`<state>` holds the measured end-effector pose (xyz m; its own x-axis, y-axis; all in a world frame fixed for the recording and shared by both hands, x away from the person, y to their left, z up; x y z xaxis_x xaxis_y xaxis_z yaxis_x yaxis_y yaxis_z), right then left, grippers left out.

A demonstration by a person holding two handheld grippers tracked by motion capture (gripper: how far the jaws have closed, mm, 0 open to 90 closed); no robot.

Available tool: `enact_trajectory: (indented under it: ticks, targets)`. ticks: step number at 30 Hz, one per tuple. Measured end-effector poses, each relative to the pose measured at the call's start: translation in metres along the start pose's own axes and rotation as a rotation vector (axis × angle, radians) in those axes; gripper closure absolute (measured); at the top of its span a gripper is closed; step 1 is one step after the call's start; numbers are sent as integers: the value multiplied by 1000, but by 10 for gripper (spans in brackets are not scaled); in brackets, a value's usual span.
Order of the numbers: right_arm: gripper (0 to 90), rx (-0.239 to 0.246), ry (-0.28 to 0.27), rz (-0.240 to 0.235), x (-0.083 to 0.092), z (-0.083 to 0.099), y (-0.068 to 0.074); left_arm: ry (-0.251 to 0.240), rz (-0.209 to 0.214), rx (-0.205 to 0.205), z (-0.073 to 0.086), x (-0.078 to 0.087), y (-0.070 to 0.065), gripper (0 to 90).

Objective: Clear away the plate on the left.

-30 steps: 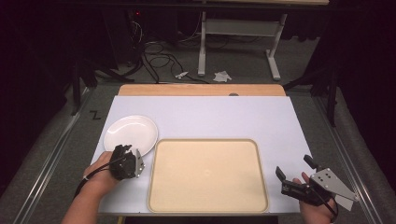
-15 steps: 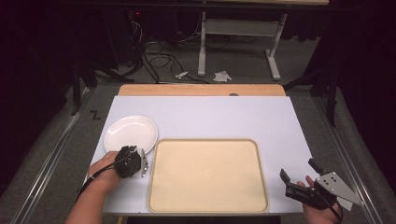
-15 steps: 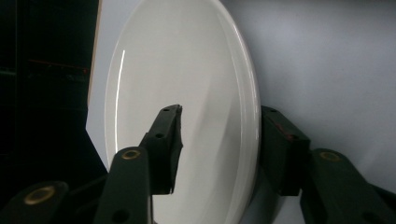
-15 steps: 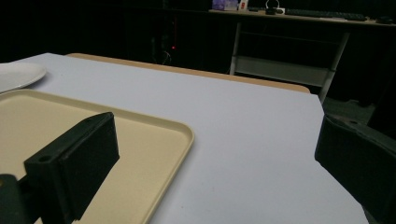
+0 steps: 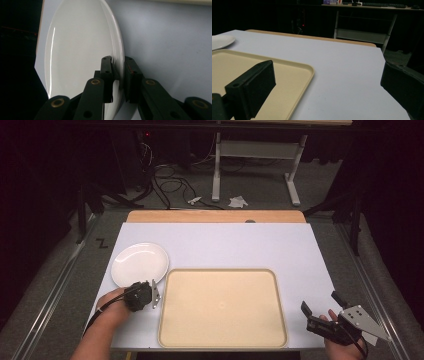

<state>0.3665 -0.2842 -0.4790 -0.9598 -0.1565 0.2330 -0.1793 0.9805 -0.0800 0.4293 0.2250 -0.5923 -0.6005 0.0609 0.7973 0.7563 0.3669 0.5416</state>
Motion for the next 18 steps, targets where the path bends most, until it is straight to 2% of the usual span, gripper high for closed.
enact_trajectory:
  ticks: [1,5,7,8,11,12,13,18]
  targets:
    - [4,2,0,1,0,0,0,3,-12,-6,0,3,2,804]
    - [4,8,-2,-1,0,-1,0,-28,-61,16,-3,13,10,836]
    - [5,6,-4,-1,-1,-1,0,-34,-71,18,-4,16,12,852]
    - [4,5,-5,-1,-2,-2,1,-42,-94,29,-4,21,15,859]
    - [4,8,-1,-10,-4,-2,3,-55,-99,48,-3,27,16,867]
    - [4,10,0,-13,-6,-2,4,-59,-109,35,-3,29,17,867]
    - [5,13,1,-16,-7,-2,5,-62,-101,48,-3,31,15,867]
    - [5,25,-1,-39,-15,-5,14,-76,-106,50,-1,39,12,865]
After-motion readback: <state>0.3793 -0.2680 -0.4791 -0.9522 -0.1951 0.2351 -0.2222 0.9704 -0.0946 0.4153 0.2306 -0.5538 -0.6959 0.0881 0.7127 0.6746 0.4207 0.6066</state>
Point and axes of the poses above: each handheld gripper's, and its own axes: x roughly backward along the jaws, z roughly out of its underside, y roughly to its left, the point moved 10 cm from there along -x, roughly forward along the jaws, and after that the axes turned 10 degrees about z, right-handed, at the moved point
